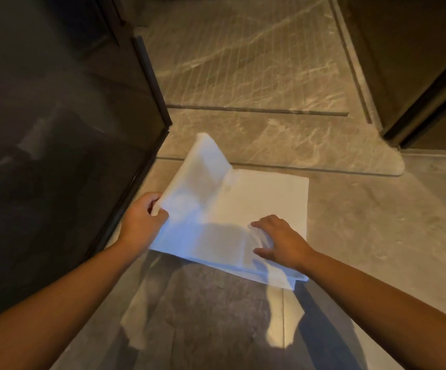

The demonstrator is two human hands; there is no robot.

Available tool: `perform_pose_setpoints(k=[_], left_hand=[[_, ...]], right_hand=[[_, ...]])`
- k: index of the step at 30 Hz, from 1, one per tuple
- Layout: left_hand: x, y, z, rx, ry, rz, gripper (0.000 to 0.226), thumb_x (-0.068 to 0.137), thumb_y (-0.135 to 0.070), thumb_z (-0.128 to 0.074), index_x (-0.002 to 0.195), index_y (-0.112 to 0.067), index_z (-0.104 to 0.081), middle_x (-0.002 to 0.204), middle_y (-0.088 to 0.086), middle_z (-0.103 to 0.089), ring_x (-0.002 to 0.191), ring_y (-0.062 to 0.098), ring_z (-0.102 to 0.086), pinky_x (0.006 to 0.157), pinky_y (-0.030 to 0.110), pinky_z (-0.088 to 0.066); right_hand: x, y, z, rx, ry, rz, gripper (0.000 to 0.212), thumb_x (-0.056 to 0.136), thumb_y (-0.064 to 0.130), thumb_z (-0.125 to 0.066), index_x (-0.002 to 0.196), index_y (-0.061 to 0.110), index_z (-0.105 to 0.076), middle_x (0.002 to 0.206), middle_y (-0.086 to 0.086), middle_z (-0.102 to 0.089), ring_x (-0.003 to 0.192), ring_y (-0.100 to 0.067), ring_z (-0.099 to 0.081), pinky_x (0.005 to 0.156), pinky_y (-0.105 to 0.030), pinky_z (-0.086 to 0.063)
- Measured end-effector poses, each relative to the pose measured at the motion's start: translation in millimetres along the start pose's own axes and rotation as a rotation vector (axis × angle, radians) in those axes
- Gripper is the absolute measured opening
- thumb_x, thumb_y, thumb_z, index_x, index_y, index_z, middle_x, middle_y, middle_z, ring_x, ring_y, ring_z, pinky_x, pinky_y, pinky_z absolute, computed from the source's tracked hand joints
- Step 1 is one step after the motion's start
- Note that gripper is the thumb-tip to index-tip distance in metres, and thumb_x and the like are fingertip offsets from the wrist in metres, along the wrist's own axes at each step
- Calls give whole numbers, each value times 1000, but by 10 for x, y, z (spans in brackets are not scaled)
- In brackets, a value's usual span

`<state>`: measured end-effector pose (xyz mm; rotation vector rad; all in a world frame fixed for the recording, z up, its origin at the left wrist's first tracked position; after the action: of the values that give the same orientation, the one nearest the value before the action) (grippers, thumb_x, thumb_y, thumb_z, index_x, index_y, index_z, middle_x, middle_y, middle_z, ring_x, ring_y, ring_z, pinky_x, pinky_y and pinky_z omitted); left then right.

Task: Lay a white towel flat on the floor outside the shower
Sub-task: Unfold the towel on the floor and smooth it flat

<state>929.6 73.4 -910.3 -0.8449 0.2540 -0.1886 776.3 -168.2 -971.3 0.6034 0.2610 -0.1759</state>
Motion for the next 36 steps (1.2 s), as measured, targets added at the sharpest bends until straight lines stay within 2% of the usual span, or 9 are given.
perform_pose_setpoints(k=[3, 6, 11, 18, 22, 25, 30, 33, 36], left_hand=[[32, 103, 64, 14, -2, 59, 30, 81, -1, -56, 110, -8, -59, 96, 9, -61, 86, 25, -56, 73, 31, -41], [19, 135, 44, 35, 26, 75, 29, 82, -2, -55, 110, -9, -59, 96, 9, -61, 86, 26, -57, 74, 34, -43], [-46, 221, -16, 6, 50, 116, 30, 83, -3, -54, 112, -10, -58, 95, 4, -58, 86, 23, -56, 75, 34, -47], [-160, 235, -311, 15, 174, 123, 25, 85, -9, -55, 109, -14, -57, 98, 7, -63, 87, 25, -61, 78, 42, -53], [-199, 254, -555, 24, 243, 105, 24, 84, -12, -57, 107, -18, -57, 94, 1, -64, 79, 12, -60, 62, 26, -49], [-208, 295, -696, 107, 269, 102, 30, 83, -13, -60, 112, -16, -55, 95, -1, -61, 80, 14, -59, 61, 23, -43], [-276, 291, -870, 352, 254, -81, 42, 79, -19, -66, 117, -14, -49, 111, 6, -51, 96, 24, -54, 75, 32, -46], [-268, 211, -959, 436, 244, -217, 53, 80, -20, -67, 127, -12, -44, 134, 13, -41, 121, 30, -41, 93, 40, -40], [-230, 135, -1065, 494, 296, -301, 57, 82, -26, -65, 132, -14, -40, 146, 10, -32, 133, 28, -29, 104, 40, -31]], right_hand=[[75, 41, -115, -162, 90, 32, 68, 81, 40, -64, 138, 24, -33, 144, -7, -30, 130, -25, -29, 100, -39, -40], [119, 16, -119, -355, 117, 56, 68, 79, 46, -63, 136, 25, -33, 144, -5, -28, 129, -26, -27, 89, -38, -46], [64, -92, -65, -401, 130, 57, 65, 77, 45, -64, 132, 26, -37, 137, -4, -32, 121, -24, -32, 78, -35, -48], [-309, -471, 103, -394, 125, 22, 62, 77, 43, -63, 132, 27, -38, 137, -2, -33, 119, -20, -33, 79, -32, -50], [-550, -683, 211, -413, 139, -27, 63, 78, 43, -62, 133, 28, -36, 138, -1, -33, 121, -19, -33, 82, -31, -49], [-714, -821, 269, -408, 157, -57, 64, 79, 44, -61, 136, 29, -34, 142, -1, -29, 125, -18, -31, 89, -32, -47], [-959, -1054, 374, -292, 77, -184, 68, 79, 44, -64, 137, 26, -34, 142, -5, -30, 127, -19, -33, 93, -34, -46], [-1094, -1229, 426, -203, 27, -330, 71, 79, 41, -67, 138, 24, -33, 142, -10, -30, 128, -25, -35, 98, -36, -42], [-1183, -1363, 443, -108, -12, -437, 72, 78, 37, -69, 138, 21, -33, 138, -14, -35, 123, -29, -41, 97, -35, -40]])
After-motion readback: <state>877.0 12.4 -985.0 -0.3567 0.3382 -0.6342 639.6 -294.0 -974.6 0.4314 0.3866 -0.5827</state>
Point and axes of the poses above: each hand's wrist, its own x-axis towards the middle knuckle, its own z-axis out of the back of the hand, y = z × x, the point moved 2 cm from there along x, towards the middle knuckle
